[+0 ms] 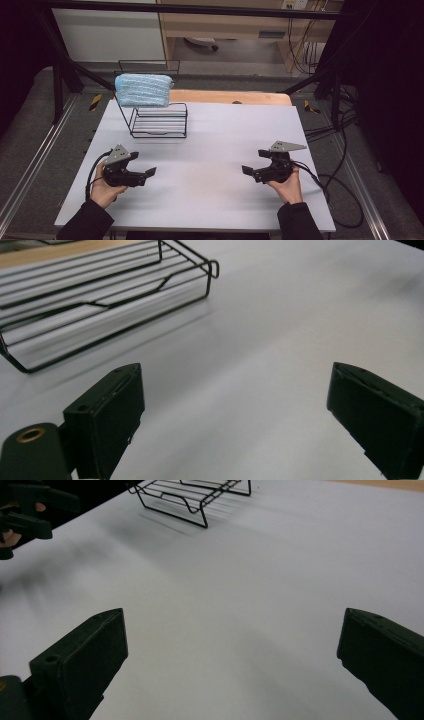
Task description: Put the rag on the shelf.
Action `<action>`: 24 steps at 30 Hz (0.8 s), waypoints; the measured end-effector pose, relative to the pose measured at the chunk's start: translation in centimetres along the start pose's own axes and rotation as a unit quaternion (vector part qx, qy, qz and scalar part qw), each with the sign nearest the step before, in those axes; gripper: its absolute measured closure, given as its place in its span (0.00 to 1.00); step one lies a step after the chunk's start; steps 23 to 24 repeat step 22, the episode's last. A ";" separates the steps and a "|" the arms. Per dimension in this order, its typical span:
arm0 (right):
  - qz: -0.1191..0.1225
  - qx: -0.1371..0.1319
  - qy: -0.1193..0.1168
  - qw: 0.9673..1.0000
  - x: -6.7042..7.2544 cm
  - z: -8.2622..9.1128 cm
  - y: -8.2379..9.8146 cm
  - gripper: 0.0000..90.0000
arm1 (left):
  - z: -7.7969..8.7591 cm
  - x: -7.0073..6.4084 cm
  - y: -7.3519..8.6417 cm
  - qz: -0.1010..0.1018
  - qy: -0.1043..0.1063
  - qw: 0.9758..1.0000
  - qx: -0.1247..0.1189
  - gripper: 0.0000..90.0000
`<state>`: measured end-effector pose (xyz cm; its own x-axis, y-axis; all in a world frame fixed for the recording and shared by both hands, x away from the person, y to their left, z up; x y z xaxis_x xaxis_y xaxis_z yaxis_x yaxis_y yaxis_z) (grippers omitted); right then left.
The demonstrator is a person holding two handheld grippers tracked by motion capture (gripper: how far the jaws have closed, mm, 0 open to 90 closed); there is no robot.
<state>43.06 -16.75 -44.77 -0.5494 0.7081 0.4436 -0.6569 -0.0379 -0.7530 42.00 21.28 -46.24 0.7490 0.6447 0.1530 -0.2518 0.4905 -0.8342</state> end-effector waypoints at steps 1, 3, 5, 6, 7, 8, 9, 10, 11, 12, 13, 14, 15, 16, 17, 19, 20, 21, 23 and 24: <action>-0.001 0.001 0.002 1.000 -0.5 0.1 0.6 0.00 | -0.1 -0.1 0.3 0.003 0.002 1.000 0.000 0.09; -0.008 0.004 0.005 1.000 -1.2 0.4 1.6 0.00 | -0.3 -0.2 0.9 0.003 0.005 1.000 0.007 0.09; -0.006 0.012 0.010 1.000 -1.9 0.6 2.6 0.00 | -0.5 -0.3 1.3 -0.004 0.007 1.000 0.011 0.09; -0.007 0.014 0.011 1.000 -2.1 0.7 2.8 0.00 | -0.6 -0.4 1.5 -0.006 0.008 1.000 0.013 0.09; -0.009 0.014 0.011 1.000 -2.3 0.9 3.2 0.00 | -0.8 -0.5 1.7 -0.009 0.008 1.000 0.016 0.09; -0.007 0.012 0.012 1.000 -2.5 1.0 3.4 0.00 | -0.9 -0.7 1.9 -0.010 0.009 1.000 0.020 0.09; -0.009 0.009 0.010 1.000 -2.7 1.2 3.8 0.00 | -0.9 -0.7 2.0 -0.011 0.009 1.000 0.022 0.09; -0.011 0.007 0.009 1.000 -2.8 1.3 4.0 0.00 | -0.9 -0.8 2.2 -0.011 0.010 1.000 0.022 0.09; -0.011 0.008 0.011 1.000 -3.1 1.4 4.4 0.00 | -0.9 -0.9 2.3 -0.012 0.010 1.000 0.021 0.09; -0.012 0.013 0.015 1.000 -3.4 1.5 4.7 0.00 | -0.8 -1.0 2.4 -0.011 0.011 1.000 0.020 0.09; -0.012 0.014 0.018 1.000 -3.6 1.6 4.9 0.00 | -0.8 -1.0 2.6 -0.014 0.010 1.000 0.020 0.09; -0.017 0.015 0.021 1.000 -3.9 1.7 5.1 0.00 | -0.8 -1.1 2.6 -0.014 0.010 1.000 0.020 0.09; -0.018 0.014 0.022 0.999 -4.1 1.8 5.2 0.00 | -0.7 -1.1 2.7 -0.015 0.009 1.000 0.020 0.09; -0.023 0.012 0.023 0.999 -4.3 1.8 5.3 0.00 | -0.7 -1.1 2.8 -0.014 0.008 1.000 0.019 0.09; -0.024 0.010 0.026 0.999 -4.5 1.9 5.3 0.00 | -0.8 -1.1 3.0 -0.013 0.009 1.000 0.020 0.09; -0.029 0.008 0.030 0.999 -4.7 2.1 5.3 0.00 | -0.9 -1.1 3.2 -0.013 0.012 1.000 0.025 0.09; -0.025 0.005 0.029 0.999 -4.7 2.1 5.2 0.00 | -0.9 -1.2 3.2 -0.012 0.014 1.000 0.025 0.09; -0.027 0.003 0.027 0.999 -4.6 2.2 5.2 0.00 | -0.9 -1.2 3.2 -0.011 0.016 1.000 0.023 0.09; -0.028 0.004 0.026 0.999 -4.6 2.2 5.2 0.00 | -0.9 -1.2 3.1 -0.012 0.016 1.000 0.022 0.09; -0.028 0.004 0.026 0.999 -4.6 2.2 5.2 0.00 | -0.9 -1.2 3.1 -0.012 0.016 1.000 0.022 0.09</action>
Point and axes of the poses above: each handheld gripper's, and its own axes: z roughly backward along the jaws, y roughly out of its underside, x roughly to its left, the point moved 8 cm from there along -z, roughly forward along the jaws, and after that the axes turned 15 degrees about -z, right-handed, at the moved point
